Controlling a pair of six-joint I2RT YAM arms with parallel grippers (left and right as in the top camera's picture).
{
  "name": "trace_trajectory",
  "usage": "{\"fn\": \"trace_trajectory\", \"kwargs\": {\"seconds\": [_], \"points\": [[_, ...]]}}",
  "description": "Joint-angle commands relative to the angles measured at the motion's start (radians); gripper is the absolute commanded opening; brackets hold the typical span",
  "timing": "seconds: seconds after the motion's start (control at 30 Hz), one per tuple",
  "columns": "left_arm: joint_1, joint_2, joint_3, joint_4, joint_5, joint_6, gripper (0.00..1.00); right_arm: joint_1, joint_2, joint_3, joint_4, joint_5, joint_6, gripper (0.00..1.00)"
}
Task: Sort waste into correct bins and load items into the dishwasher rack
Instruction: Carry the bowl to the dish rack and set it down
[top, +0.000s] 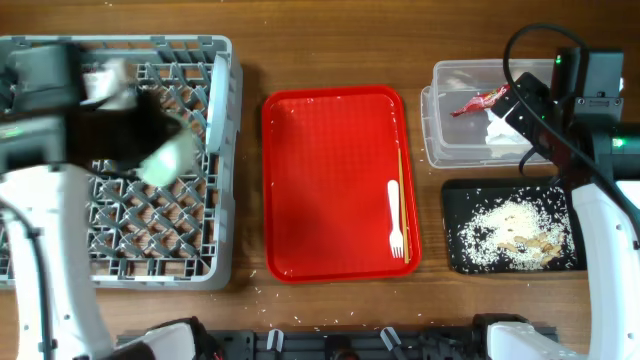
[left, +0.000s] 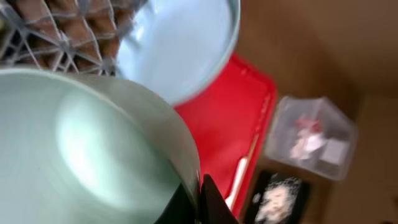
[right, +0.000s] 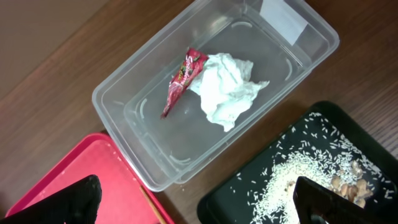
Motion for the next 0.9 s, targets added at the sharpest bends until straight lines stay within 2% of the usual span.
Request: {"fn": "trace_trajectory", "kwargs": {"seconds": [0.0, 0.03, 0.1, 0.13, 0.2, 0.37, 0.5, 0.7, 0.87], "points": [[0.235, 0.031, -0.034, -0.023, 0.49, 0.332, 0.04, 0.002, 0.008, 0.005, 0.003, 0.017, -0.003, 1.0], [0.301, 0.045, -0.069, -0.021, 0.579, 0.406, 0.04, 0.002, 0.008, 0.005, 0.003, 0.017, -0.004, 1.0], [0.388, 0.071, -0.137, -0.014, 0.663, 0.505, 0.04, 0.002, 0.008, 0.005, 0.003, 0.017, -0.003, 1.0], [0.463, 0.109, -0.215, 0.038, 0.752, 0.546, 0.04, 0.002, 0.008, 0.005, 0.003, 0.017, -0.003, 1.0], [0.555, 0.166, -0.275, 0.078, 0.82, 0.547, 0.04, 0.002, 0.008, 0.005, 0.003, 0.017, -0.003, 1.0], [0.711, 0.294, -0.327, 0.086, 0.858, 0.577, 0.04, 0.002, 0.008, 0.005, 0.003, 0.017, -0.003, 1.0], [0.721, 0.338, -0.367, 0.117, 0.864, 0.651, 0.04, 0.002, 0.008, 0.005, 0.003, 0.017, -0.003, 1.0], [0.726, 0.354, -0.406, 0.152, 0.877, 0.647, 0.04, 0.002, 0.008, 0.005, 0.003, 0.017, -0.003, 1.0], [0.775, 0.354, -0.406, 0.118, 0.764, 0.639, 0.04, 0.002, 0.008, 0.005, 0.003, 0.017, -0.003, 1.0]]}}
